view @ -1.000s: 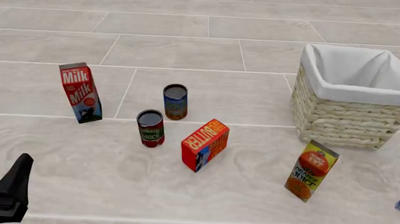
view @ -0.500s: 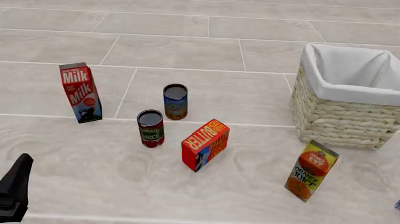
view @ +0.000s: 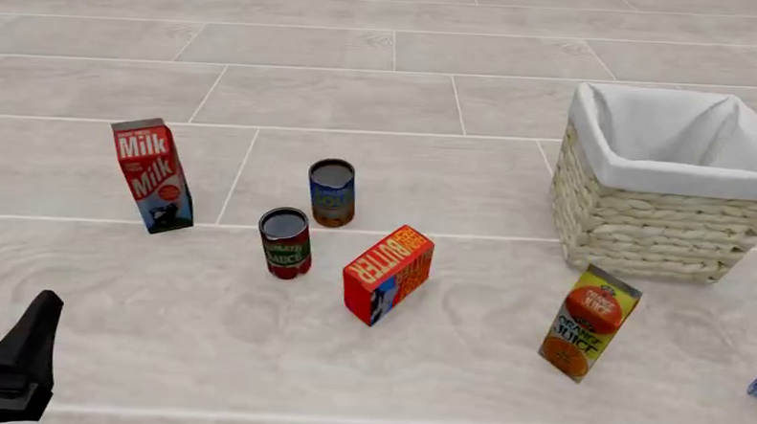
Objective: Pick the cream cheese and place it in the basket.
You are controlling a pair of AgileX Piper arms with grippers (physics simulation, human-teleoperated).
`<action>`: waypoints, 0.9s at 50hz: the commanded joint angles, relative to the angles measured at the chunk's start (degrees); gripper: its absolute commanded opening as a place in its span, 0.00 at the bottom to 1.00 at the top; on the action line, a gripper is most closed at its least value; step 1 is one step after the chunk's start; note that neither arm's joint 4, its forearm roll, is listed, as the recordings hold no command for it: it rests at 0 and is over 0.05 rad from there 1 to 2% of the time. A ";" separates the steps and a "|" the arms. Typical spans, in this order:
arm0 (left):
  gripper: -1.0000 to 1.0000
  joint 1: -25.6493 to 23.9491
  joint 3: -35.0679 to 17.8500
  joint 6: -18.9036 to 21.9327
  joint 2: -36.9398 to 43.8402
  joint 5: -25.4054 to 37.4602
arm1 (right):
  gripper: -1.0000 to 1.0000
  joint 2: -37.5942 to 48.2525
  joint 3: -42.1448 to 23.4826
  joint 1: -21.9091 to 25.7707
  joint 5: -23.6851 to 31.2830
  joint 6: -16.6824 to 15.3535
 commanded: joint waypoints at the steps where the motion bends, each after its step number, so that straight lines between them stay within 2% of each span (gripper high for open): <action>1: 1.00 0.00 0.00 0.00 0.00 0.00 | 1.00 3.05 0.19 0.36 -4.12 -2.21; 3: 1.00 0.00 0.00 0.00 0.00 0.00 | 1.00 2.65 0.96 0.87 -5.19 -2.96; 4: 1.00 0.00 0.00 0.00 0.00 0.00 | 0.00 2.66 0.75 0.90 -5.44 -2.92; 21: 1.00 0.00 0.00 0.00 0.00 0.00 | 0.00 -3.97 2.37 2.29 -2.93 -3.49; 28: 1.00 0.00 0.00 0.00 0.00 0.00 | 0.00 -7.45 2.48 3.12 -1.15 -1.40; 35: 1.00 0.00 0.00 0.00 0.00 0.00 | 0.00 -11.11 3.78 3.16 -0.50 -0.90; 41: 1.00 0.00 0.00 0.00 0.00 0.00 | 0.00 -15.75 4.60 4.22 1.93 1.19; 43: 1.00 0.00 0.00 0.00 0.00 0.00 | 0.00 -17.50 7.00 4.28 1.40 0.07; 45: 1.00 0.00 0.00 0.00 0.00 0.00 | 0.00 -18.20 7.08 4.31 1.81 0.25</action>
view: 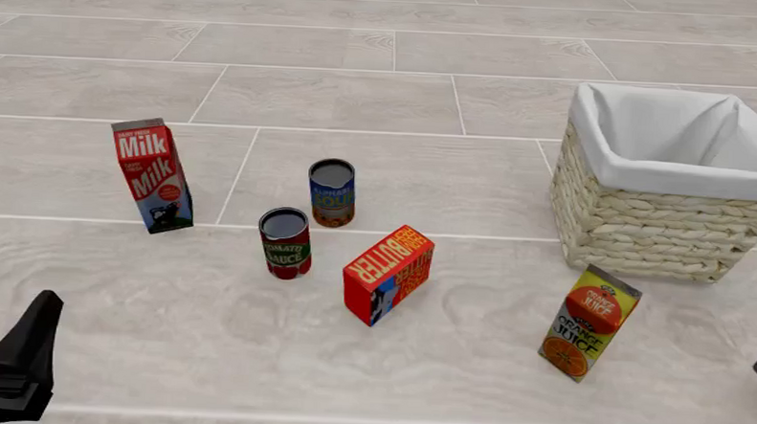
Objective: Pick the cream cheese and place it in the basket.
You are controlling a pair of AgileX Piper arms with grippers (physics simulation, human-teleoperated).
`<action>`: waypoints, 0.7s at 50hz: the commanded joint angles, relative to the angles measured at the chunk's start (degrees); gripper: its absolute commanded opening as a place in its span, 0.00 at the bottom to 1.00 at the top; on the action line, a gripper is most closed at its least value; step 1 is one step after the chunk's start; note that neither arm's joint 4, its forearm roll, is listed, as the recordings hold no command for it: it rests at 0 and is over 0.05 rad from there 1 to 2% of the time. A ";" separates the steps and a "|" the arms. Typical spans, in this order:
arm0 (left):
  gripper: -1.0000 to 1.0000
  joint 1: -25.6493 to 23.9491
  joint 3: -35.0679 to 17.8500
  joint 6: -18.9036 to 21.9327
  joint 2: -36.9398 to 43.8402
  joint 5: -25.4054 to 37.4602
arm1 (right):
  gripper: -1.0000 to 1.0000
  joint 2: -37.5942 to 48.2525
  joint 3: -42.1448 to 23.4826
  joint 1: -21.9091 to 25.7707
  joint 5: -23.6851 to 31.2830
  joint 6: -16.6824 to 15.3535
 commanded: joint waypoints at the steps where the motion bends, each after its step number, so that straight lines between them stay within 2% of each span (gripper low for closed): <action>1: 1.00 0.00 0.00 0.00 0.00 0.00 | 0.00 -8.27 2.50 1.48 2.46 2.22; 3: 1.00 0.00 0.00 0.00 0.00 0.00 | 0.00 -10.79 1.75 2.60 4.46 4.13; 9: 1.00 0.00 0.00 0.00 0.00 0.00 | 0.00 -17.37 3.23 3.60 7.63 4.40; 14: 1.00 0.00 0.00 0.00 0.00 0.00 | 0.00 -21.89 2.45 4.49 10.45 6.34; 18: 1.00 0.00 0.00 0.00 0.00 0.00 | 0.00 -24.97 3.04 3.51 10.44 5.38; 20: 1.00 0.00 0.00 0.00 0.00 0.00 | 0.00 -27.61 2.46 4.70 11.75 7.23; 21: 1.00 0.00 0.00 0.00 0.00 0.00 | 0.00 -28.07 0.64 4.82 12.80 9.61; 25: 1.00 0.00 0.00 0.00 0.00 0.00 | 0.00 -30.32 1.03 5.64 14.29 10.85; 28: 1.00 0.00 0.00 0.00 0.00 0.00 | 0.00 -30.44 -0.96 6.03 15.92 15.87; 32: 1.00 0.00 0.00 0.00 0.00 0.00 | 0.00 -31.58 -1.86 6.52 16.47 18.09; 33: 1.00 0.00 0.00 0.00 0.00 0.00 | 0.00 -32.16 -2.85 6.84 16.79 19.96; 34: 1.00 0.00 0.00 0.00 0.00 0.00 | 0.00 -32.17 -2.86 6.84 16.81 19.97; 35: 1.00 0.00 0.00 0.00 0.00 0.00 | 0.00 -32.27 -3.55 7.19 17.56 21.45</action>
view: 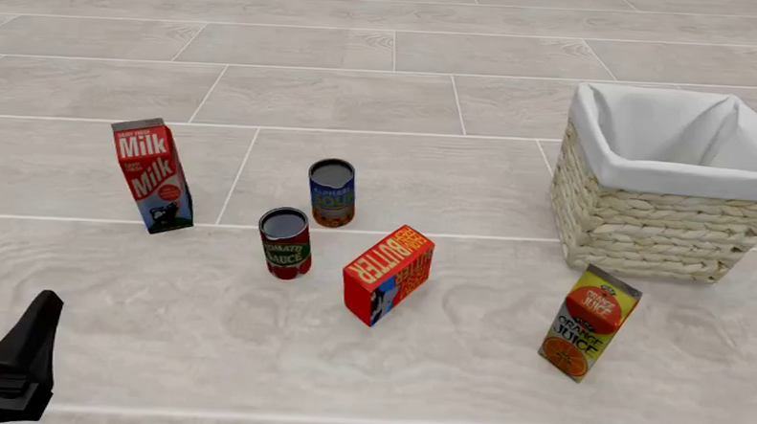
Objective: Pick the cream cheese and place it in the basket.
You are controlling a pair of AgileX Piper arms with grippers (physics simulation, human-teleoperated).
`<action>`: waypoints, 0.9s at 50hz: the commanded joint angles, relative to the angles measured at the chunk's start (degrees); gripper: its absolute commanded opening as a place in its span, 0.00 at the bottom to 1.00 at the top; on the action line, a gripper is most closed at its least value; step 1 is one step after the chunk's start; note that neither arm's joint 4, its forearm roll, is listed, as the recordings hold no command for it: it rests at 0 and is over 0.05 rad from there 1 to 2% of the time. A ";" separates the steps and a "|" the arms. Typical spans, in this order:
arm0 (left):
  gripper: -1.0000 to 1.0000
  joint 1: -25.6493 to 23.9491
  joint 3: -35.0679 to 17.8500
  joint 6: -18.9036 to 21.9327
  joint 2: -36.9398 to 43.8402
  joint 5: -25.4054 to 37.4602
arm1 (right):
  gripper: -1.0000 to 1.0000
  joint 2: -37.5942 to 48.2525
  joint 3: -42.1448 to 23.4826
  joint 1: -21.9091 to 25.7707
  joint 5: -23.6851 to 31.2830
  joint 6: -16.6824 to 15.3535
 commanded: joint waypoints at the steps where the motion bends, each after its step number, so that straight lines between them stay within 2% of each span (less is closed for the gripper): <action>1: 1.00 0.00 0.00 0.00 0.00 0.00 | 0.00 -5.56 -4.26 2.75 4.58 10.83; 3: 1.00 0.00 0.00 0.00 0.00 0.00 | 0.00 -6.03 -5.63 3.41 5.43 13.72; 5: 1.00 0.00 0.00 0.00 0.00 0.00 | 0.00 -6.38 -5.77 3.41 5.38 14.37; 8: 1.00 0.00 0.00 0.00 0.00 0.00 | 0.00 -7.21 -7.40 4.89 7.48 19.33; 9: 1.00 0.00 0.00 0.00 0.00 0.00 | 0.00 -7.22 -7.40 4.89 7.49 19.33; 10: 1.00 0.00 0.00 0.00 0.00 0.00 | 0.00 -7.63 -8.46 5.76 8.49 22.09; 14: 1.00 0.00 0.00 0.00 0.00 0.00 | 0.00 -10.65 -9.47 8.86 11.27 28.14; 17: 1.00 0.00 0.00 0.00 0.00 0.00 | 0.00 -13.78 -10.72 12.31 15.35 35.09; 19: 1.00 0.00 0.00 0.00 0.00 0.00 | 0.00 -14.64 -11.09 12.60 15.69 36.31; 22: 1.00 0.00 0.00 0.00 0.00 0.00 | 0.00 -17.39 -12.73 14.88 18.69 41.68; 24: 1.00 0.00 0.00 0.00 0.00 0.00 | 0.00 -19.90 -14.58 17.81 22.21 48.27; 25: 1.00 0.00 0.00 0.00 0.00 0.00 | 0.00 -21.12 -14.64 19.24 23.72 49.84; 26: 1.00 0.00 0.00 0.00 0.00 0.00 | 0.00 -21.55 -14.38 19.07 23.37 48.62; 28: 1.00 0.00 0.00 0.00 0.00 0.00 | 0.00 -21.81 -15.55 19.55 23.71 51.69; 33: 1.00 0.00 0.00 0.00 0.00 0.00 | 0.00 -22.46 -17.76 21.07 24.81 54.52; 34: 1.00 0.00 0.00 0.00 0.00 0.00 | 0.00 -22.39 -17.95 21.07 24.76 54.27; 37: 1.00 0.00 0.00 0.00 0.00 0.00 | 0.00 -21.60 -20.25 21.83 24.74 59.04; 42: 1.00 0.00 0.00 0.00 0.00 0.00 | 0.00 -20.36 -21.49 22.39 23.74 60.62; 44: 1.00 0.00 0.00 0.00 0.00 0.00 | 0.00 -19.86 -22.25 22.69 23.06 63.19; 45: 1.00 0.00 0.00 0.00 0.00 0.00 | 0.00 -18.96 -22.41 22.58 22.35 62.15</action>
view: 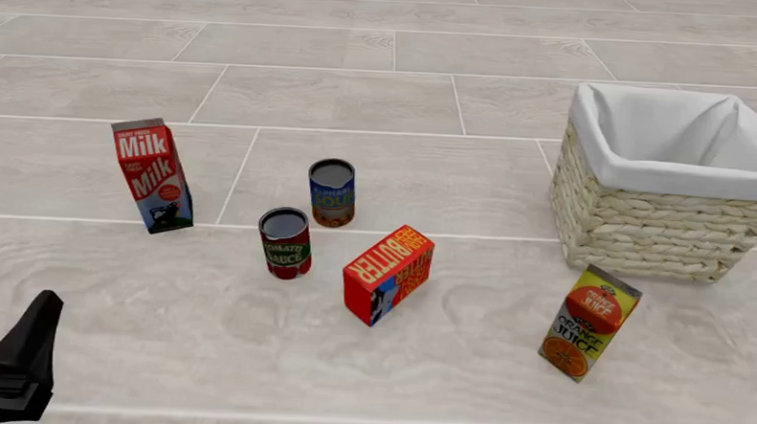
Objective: Pick the cream cheese and place it in the basket.
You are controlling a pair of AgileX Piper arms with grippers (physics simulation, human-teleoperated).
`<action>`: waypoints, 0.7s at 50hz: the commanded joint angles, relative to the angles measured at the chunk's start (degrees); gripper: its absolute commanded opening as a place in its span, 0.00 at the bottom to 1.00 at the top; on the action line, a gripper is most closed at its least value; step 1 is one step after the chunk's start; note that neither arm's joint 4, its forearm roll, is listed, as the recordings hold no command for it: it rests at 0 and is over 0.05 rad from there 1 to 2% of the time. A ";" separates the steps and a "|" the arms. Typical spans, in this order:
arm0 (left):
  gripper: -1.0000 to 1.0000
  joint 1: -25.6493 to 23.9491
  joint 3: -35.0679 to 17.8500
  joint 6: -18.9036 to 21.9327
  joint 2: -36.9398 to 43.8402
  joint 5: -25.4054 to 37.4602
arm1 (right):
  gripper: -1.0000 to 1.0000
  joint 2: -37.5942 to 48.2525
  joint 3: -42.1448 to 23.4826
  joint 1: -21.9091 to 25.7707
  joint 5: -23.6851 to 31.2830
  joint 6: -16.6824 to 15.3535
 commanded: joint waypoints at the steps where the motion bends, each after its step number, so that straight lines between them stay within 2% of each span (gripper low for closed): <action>1: 1.00 0.00 0.00 0.00 0.00 0.00 | 0.00 1.33 -4.33 2.49 -0.79 8.44; 2: 1.00 0.00 0.00 0.00 0.00 0.00 | 0.00 1.20 -5.00 3.07 -0.84 10.33; 3: 1.00 0.00 0.00 0.00 0.00 0.00 | 0.00 1.47 -5.70 4.05 -0.35 13.55; 4: 1.00 0.00 0.00 0.00 0.00 0.00 | 0.00 1.79 -6.08 4.70 -0.07 12.95; 5: 1.00 0.00 0.00 0.00 0.00 0.00 | 0.00 2.38 -6.39 4.56 -0.43 10.91; 6: 1.00 0.00 0.00 0.00 0.00 0.00 | 0.00 3.38 -7.09 4.13 -1.07 10.91; 11: 1.00 0.00 0.00 0.00 0.00 0.00 | 0.00 5.89 -9.72 4.50 -2.26 12.67; 18: 1.00 0.00 0.00 0.00 0.00 0.00 | 0.00 10.80 -12.28 4.16 -5.31 12.35; 19: 1.00 0.00 0.00 0.00 0.00 0.00 | 0.00 12.36 -13.51 4.23 -6.07 13.71; 24: 1.00 0.00 0.00 0.00 0.00 0.00 | 0.00 15.73 -16.10 4.39 -7.15 13.17; 25: 1.00 0.00 0.00 0.00 0.00 0.00 | 0.00 16.31 -16.84 4.80 -7.17 14.35; 27: 1.00 0.00 0.00 0.00 0.00 0.00 | 0.00 17.88 -18.07 5.10 -7.41 13.44; 35: 1.00 0.00 0.00 0.00 0.00 0.00 | 0.00 22.77 -22.66 6.15 -7.85 13.50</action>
